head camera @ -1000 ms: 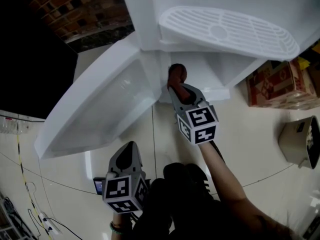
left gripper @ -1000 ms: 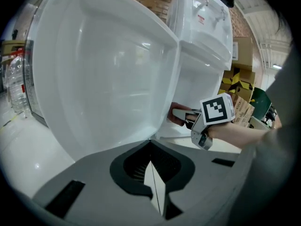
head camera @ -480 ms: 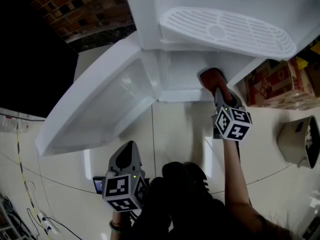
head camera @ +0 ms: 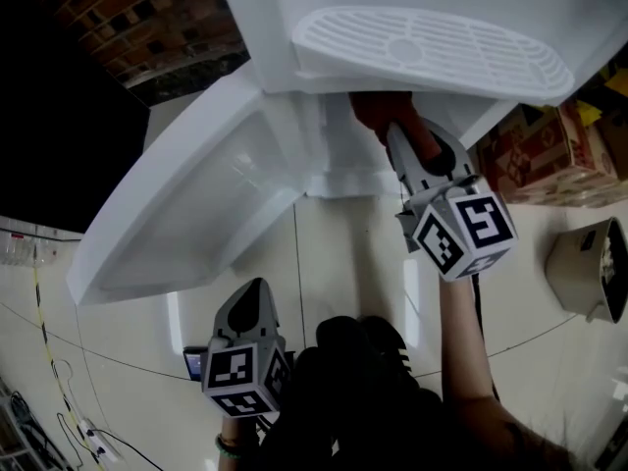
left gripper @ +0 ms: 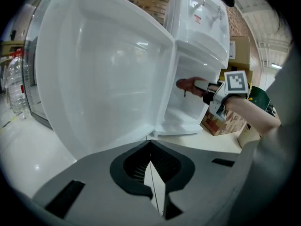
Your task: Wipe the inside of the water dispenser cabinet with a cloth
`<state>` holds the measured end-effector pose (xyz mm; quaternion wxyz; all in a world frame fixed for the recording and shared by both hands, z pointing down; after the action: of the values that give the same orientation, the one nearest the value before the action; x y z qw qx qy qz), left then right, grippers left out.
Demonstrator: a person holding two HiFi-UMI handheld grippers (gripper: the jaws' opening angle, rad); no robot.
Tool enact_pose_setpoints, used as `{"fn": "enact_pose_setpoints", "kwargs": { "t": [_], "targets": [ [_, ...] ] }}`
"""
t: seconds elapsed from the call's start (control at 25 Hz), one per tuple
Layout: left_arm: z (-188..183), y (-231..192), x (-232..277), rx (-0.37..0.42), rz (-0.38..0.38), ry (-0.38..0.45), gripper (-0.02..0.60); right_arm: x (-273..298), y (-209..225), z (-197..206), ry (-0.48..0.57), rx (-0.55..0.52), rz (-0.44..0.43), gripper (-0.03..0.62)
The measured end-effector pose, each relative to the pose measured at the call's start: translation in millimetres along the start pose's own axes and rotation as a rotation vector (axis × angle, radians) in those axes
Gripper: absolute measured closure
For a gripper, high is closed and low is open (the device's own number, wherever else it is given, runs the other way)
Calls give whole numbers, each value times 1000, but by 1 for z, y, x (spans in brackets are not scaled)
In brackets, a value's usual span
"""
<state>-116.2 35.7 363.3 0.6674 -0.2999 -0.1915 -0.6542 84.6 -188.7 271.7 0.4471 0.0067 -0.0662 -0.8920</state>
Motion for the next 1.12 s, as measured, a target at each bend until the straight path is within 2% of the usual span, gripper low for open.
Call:
{"fn": "enact_pose_setpoints", "kwargs": {
  "t": [0.12,0.24,0.4,0.68,0.84,1.0,1.12],
  "targets": [
    [0,0,-1,-1,0,1,577,9,-32,-52,103,-83,-91,517],
    [0,-2,-2,-8,-3,3,577,19,-46,-59,104,-114,-125,517],
    [1,-1,-2,-12,-1,9,577,31,-46,-18,22,-108,-137,517],
    [3,-4,-4,-17,-4,6,577,37,-44,93,-262,-126,-149,517],
    [4,-3,-4,-16,-1,4,577,35,-48,143,-384,-116,-180,517],
    [6,-2,-2,-13,1,-4,577,33,-51,159,-430,-102,-206,517],
    [7,-3,-1,-18,0,-5,577,39,-42,141,-391,-119,-193,517]
  ]
}}
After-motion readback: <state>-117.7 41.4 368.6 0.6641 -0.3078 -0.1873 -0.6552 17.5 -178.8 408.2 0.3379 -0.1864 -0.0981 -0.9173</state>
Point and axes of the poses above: the fingertips, and each gripper's own axes: x forward along the fingers, y to its right, z out of its underside, the point moved 3 cm from there along -x, backward along the fingers
